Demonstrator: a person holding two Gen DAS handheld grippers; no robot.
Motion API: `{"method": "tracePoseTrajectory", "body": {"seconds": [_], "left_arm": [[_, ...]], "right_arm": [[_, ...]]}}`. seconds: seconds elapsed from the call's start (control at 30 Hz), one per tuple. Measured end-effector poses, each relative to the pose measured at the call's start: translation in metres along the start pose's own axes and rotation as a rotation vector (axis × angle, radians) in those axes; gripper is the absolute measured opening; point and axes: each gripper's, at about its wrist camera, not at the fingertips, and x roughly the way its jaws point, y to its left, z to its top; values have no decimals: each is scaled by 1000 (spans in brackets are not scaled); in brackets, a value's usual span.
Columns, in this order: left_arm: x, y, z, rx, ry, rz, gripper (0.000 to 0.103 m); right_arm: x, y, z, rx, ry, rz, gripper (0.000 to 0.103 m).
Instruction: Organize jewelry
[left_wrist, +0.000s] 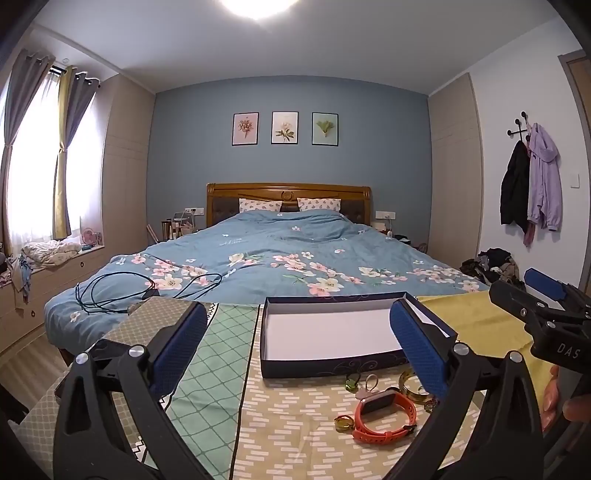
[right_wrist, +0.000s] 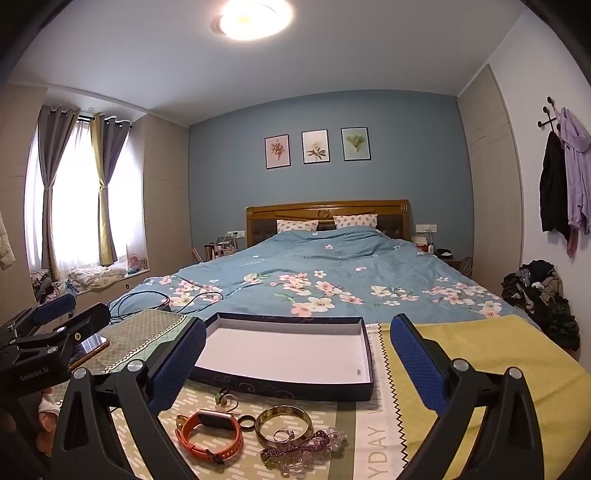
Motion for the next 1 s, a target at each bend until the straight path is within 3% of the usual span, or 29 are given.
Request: {"method": "tracePoseTrajectory", "body": {"seconds": [1.0], "left_arm": [[3, 1, -3, -1, -3, 3, 98]], "right_arm": [[4, 3, -4, 8, 8, 9, 96]]}}
